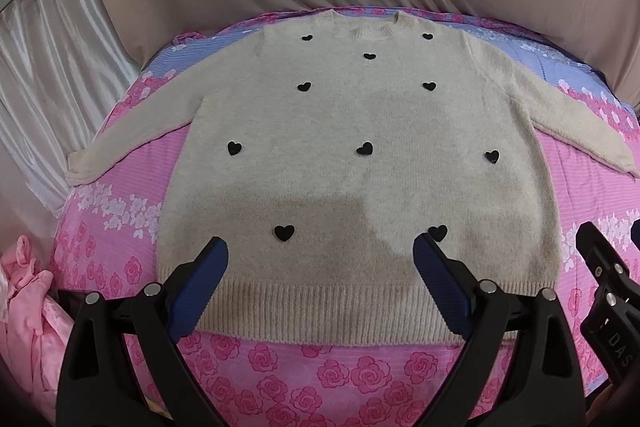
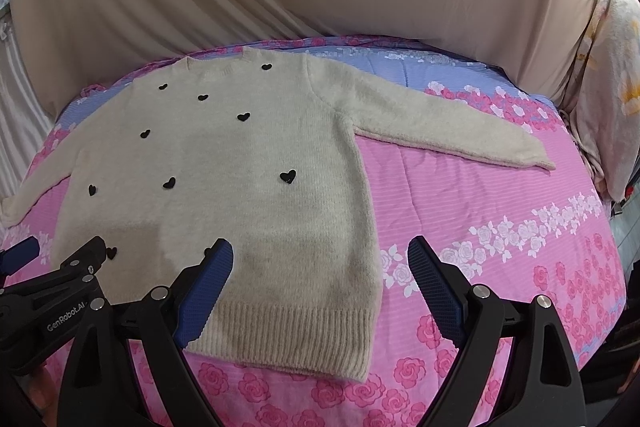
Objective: Fold small clothes
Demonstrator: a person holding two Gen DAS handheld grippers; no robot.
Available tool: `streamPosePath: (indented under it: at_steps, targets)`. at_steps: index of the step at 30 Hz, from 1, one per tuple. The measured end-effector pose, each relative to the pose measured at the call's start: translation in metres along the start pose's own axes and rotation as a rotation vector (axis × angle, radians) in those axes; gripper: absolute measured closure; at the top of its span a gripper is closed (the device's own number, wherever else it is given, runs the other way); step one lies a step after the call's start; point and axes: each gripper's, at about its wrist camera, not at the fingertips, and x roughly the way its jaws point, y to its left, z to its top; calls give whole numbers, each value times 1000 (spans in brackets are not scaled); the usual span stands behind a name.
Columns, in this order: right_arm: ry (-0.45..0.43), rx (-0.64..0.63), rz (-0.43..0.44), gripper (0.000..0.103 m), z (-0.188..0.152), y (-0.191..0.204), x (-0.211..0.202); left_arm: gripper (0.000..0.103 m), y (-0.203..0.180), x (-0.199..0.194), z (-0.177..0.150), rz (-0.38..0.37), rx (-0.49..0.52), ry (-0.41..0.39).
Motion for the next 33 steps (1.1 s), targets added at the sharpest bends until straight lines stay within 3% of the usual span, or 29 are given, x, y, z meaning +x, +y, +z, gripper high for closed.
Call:
streamPosePath:
  at_steps: [8,13,17,19,22,27,30,31,32,33]
  targets:
    - [46,49,48,16,7,-25,27,12,-6,8,7,2,2,22]
    - [78,310,30,16,26,-137,72,10,-4,16,14,-14,-23,44]
    - [91,488,-104,16,47,-244,110,10,-1,25,23,-32,-58,70]
    - [82,570,-123,16,59,-293,130,10,-3,28,28,-25,-64,70]
    - [95,630,-138,16,72,-342,163,10,-6,34,36,-17,-68,78]
    - [146,703,-160,17,82,-380,214,9,-8,51,45,11,-66,114]
    - [115,771,-162,27,81,-392,225,9,-6,62,49,22,-74,137]
    - [90,773,-160,43,83,-393,224,9,-5,65,50,22,-79,144]
    - [82,781,-139,71,85,-394,226,9,-5,68,51,21,-83,149]
    - [89,800,-118,84,87,-396,229,9,-5,72,52,18,-88,157]
